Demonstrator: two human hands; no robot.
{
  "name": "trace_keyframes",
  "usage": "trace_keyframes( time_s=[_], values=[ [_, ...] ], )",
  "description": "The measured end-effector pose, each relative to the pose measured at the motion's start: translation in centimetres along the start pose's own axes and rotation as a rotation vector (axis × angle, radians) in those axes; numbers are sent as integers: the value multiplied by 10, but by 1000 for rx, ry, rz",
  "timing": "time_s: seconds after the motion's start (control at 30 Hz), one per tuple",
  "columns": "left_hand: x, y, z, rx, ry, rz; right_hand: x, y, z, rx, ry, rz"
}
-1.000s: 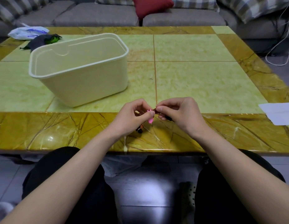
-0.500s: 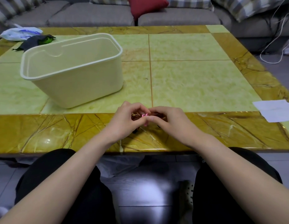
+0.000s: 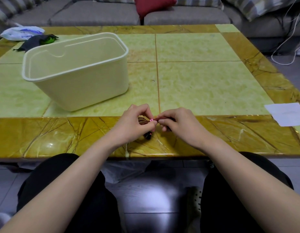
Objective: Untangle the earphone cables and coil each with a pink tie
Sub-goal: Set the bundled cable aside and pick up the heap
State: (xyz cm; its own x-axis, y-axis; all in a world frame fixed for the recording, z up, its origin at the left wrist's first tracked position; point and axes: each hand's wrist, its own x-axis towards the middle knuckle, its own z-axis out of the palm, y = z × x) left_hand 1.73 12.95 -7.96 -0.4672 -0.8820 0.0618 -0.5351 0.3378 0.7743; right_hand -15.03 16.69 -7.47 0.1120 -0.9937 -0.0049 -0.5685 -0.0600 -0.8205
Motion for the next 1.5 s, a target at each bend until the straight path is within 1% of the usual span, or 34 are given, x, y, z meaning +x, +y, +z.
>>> trace_keyframes(
  time_s=[0.2, 0.37, 0.43, 0.53, 0.73, 0.83, 0.93, 1.03, 1.23, 1.37, 1.5],
  values=[
    [1, 3, 1, -182, -29, -47, 1, 1, 5, 0, 83, 9],
    [0, 2, 2, -271, -46, -62, -3, 1, 0, -119, 54, -100],
    [0, 2, 2, -267, -53, -72, -4, 2, -2, -181, 50, -132],
    [1, 2, 2, -242, -58, -83, -4, 2, -1, -209, 68, -141],
    [2, -1, 2, -170, -51, -82, -2, 3, 4, -213, 106, -102],
    [1, -4, 3, -66, -10, -7, 0, 8, 2, -261, 50, -38],
    [0, -6, 2, 82, 12, 91, -3, 10, 4, -235, -31, -57],
    [-1, -5, 3, 165, -9, 146, -9, 8, 5, -209, -48, -56],
    [0, -6, 11, 266, -144, 132, -19, 15, -4, -318, -52, 4],
    [-2, -9, 11, 401, -127, 119, -21, 12, -9, -444, -53, 38],
    [-4, -21, 4, 586, -69, 86, -19, 10, -15, -479, -30, 112]
  ],
)
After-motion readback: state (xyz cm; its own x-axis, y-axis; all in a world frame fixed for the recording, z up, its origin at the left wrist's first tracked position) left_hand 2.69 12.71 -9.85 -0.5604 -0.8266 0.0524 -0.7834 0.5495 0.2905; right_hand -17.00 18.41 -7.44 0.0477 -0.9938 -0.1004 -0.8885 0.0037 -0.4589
